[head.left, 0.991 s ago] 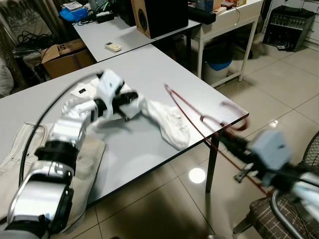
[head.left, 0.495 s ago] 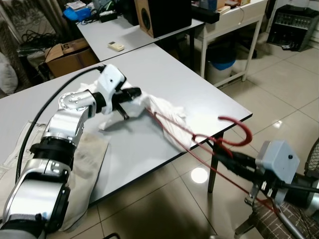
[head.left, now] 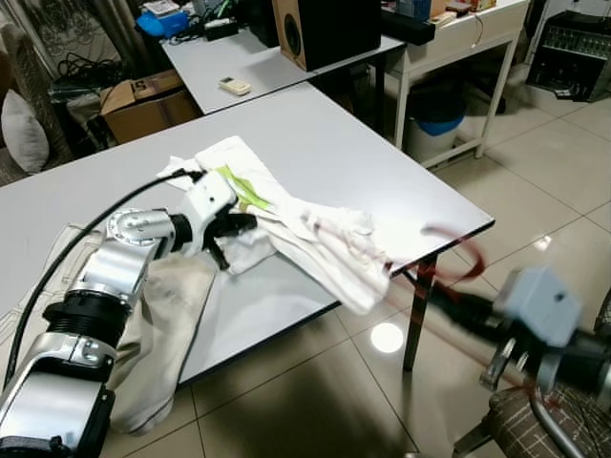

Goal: Hang hanger

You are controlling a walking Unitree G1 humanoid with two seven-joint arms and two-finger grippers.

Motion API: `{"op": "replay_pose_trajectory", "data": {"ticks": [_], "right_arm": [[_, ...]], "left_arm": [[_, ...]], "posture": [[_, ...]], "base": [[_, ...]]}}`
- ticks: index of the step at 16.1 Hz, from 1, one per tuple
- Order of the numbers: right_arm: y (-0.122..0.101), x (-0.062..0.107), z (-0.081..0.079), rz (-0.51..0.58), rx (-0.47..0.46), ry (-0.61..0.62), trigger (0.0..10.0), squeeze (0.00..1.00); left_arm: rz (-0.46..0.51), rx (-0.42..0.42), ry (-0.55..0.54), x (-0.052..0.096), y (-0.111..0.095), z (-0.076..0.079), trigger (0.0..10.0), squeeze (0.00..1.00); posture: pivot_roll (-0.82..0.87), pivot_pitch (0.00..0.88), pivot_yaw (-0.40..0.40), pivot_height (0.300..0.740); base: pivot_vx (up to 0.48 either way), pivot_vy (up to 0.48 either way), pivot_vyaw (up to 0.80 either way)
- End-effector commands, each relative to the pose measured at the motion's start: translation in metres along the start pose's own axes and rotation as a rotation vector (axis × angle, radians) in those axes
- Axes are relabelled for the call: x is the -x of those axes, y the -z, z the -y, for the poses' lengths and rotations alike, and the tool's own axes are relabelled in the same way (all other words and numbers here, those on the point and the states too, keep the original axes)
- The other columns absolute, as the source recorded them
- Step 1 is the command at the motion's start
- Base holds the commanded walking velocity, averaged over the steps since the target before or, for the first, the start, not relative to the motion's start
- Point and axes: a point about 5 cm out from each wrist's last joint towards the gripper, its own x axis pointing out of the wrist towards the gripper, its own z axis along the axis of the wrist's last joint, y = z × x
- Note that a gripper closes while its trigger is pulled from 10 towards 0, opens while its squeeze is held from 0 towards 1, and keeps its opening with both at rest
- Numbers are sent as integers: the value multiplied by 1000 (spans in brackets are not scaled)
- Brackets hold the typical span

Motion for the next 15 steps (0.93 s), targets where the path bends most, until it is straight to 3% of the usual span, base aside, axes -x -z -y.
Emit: {"op": "replay_pose_trajectory", "data": {"ticks": [1, 3, 4, 7, 9, 10, 11, 12, 13, 14, 15], "right_arm": [[-3, -1, 10, 25, -6, 93, 10000, 0], [0, -5, 15, 19, -23, 156, 10000, 0], [2, -8, 15, 24, -42, 180, 10000, 0], [8, -17, 8, 28, -88, 191, 10000, 0], [10, -23, 8, 29, -103, 215, 10000, 0], [11, -26, 8, 36, -121, 238, 10000, 0], [11, -30, 8, 42, -123, 279, 10000, 0], [14, -33, 10, 39, -152, 346, 10000, 0], [16, -35, 11, 41, -178, 395, 10000, 0], [18, -41, 7, 71, -210, 456, 10000, 0], [19, -47, 1, 91, -225, 483, 10000, 0]], "left_arm": [[113, 33, -74, 4, -16, -8, 10000, 0], [166, 100, -74, 4, -19, -8, 10000, 0], [197, 135, -56, 6, -20, -6, 10000, 1000], [198, 111, 10, 16, -17, 1, 10000, 1000], [211, 93, -18, 20, -19, -2, 10000, 1000], [266, 82, -55, 21, -24, -3, 10000, 1000], [331, 136, -42, 21, -26, 5, 10000, 1000], [349, 223, -51, 18, -24, 13, 10000, 875], [359, 259, -65, 16, -22, 17, 10000, 282], [389, 329, -142, 14, -15, 27, 10000, 0], [396, 387, -219, 13, -6, 33, 10000, 0]], "posture": [[-193, 0, 197, 740], [-194, 0, 200, 740], [-195, 0, 199, 740], [-192, 0, 188, 740], [-188, 0, 182, 740], [-187, 0, 182, 740], [-187, 0, 183, 740], [-188, 0, 185, 740], [-188, 0, 186, 740], [-189, 0, 186, 740], [-191, 0, 185, 740]], "base": [[0, 0, 0], [0, 0, 0], [0, 0, 0], [0, 0, 0], [0, 0, 0], [0, 0, 0], [0, 0, 0], [0, 0, 0], [0, 0, 0], [0, 0, 0], [0, 0, 0]]}}
